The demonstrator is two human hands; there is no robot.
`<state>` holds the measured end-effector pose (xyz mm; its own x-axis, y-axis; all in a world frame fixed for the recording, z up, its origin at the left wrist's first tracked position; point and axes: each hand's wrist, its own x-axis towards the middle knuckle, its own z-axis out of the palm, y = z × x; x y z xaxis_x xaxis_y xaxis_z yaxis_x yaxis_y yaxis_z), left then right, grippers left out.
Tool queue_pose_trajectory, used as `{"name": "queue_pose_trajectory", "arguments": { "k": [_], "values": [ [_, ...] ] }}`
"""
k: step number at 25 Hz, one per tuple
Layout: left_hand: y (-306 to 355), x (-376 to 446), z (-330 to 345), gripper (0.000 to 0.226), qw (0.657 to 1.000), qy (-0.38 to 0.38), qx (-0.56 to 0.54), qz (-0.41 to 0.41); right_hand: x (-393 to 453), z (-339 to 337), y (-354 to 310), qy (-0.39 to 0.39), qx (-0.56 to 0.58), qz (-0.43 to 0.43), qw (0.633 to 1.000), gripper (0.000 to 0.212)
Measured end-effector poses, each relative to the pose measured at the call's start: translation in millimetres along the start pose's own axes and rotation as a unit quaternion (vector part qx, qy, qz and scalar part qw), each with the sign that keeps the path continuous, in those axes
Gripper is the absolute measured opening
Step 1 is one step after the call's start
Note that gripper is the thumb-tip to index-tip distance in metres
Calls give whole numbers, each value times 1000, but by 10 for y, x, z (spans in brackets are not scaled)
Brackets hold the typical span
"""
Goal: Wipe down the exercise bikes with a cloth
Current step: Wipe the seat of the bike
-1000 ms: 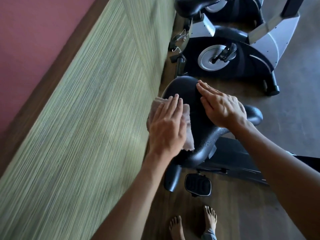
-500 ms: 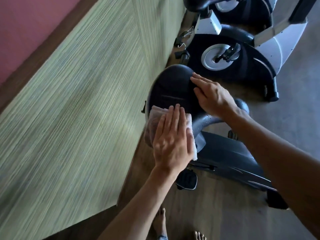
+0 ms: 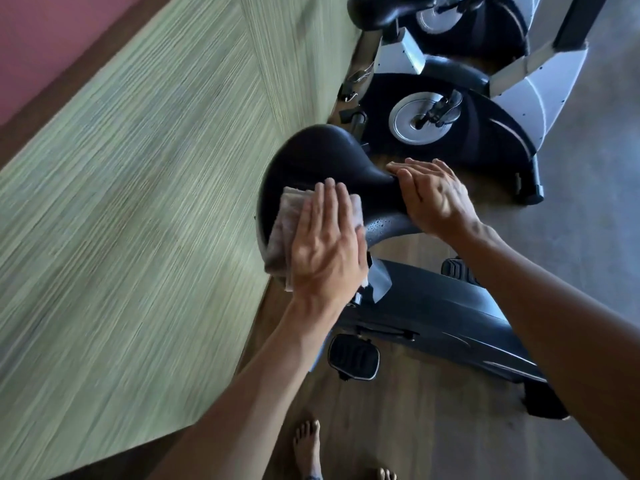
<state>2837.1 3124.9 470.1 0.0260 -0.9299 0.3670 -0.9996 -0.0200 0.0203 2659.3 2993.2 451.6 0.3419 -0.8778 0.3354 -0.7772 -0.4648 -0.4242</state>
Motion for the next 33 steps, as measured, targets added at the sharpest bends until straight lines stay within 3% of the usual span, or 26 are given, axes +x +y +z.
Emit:
{"name": "queue_pose_trajectory", "arguments": {
  "k": [2, 4, 9, 11, 13, 15, 17, 19, 21, 23, 25, 27, 29, 31, 33],
  "values": [
    [-208, -50, -69, 58, 995, 3, -5, 95, -6, -19, 18, -4, 2, -4, 1000, 56],
    [-399, -49, -70, 56, 990, -8, -26, 141, -6, -6, -9, -6, 0, 2, 1000, 57],
    [139, 374, 41, 63, 995, -40, -3, -88, -6, 49, -13, 12, -11, 9, 1000, 55],
    [295, 424, 95, 64, 999, -34, 17, -35, -5, 43, 33, 23, -4, -13, 1000, 53],
    [79, 321, 91, 63, 995, -38, 13, 86, -2, 48, 72, 38, 7, -21, 999, 51],
    [-226, 185, 31, 61, 989, -47, -9, 141, -4, 62, 66, 47, 12, -26, 998, 50],
    [-277, 201, 38, 60, 996, -39, -4, 82, -8, 67, 53, 58, 14, -26, 998, 48],
    [-35, 379, 117, 61, 999, -13, 4, -39, -3, 64, 39, 62, 9, -19, 998, 48],
    [252, 513, 172, 61, 995, -19, -3, -100, -4, 56, 50, 61, 5, -16, 998, 48],
    [303, 464, 194, 63, 999, -12, -5, -49, -2, 53, 64, 54, 7, -25, 998, 47],
    [167, 318, 152, 67, 997, -41, -2, 65, 6, 60, 56, 45, 13, -28, 999, 47],
    [-28, 336, -12, 67, 978, -86, -153, 116, 22, 24, 27, 35, 17, -18, 999, 47],
    [-238, 424, -211, 61, 932, -110, -343, 46, -30, -53, -52, 38, -15, 6, 999, 44],
    [-500, 489, -379, 54, 912, -48, -403, -59, -180, -92, -368, 60, -26, 23, 998, 48],
    [-680, 483, -390, 50, 882, -29, -438, -171, -350, 31, -931, 34, -3, 24, 999, 60]
  ]
}}
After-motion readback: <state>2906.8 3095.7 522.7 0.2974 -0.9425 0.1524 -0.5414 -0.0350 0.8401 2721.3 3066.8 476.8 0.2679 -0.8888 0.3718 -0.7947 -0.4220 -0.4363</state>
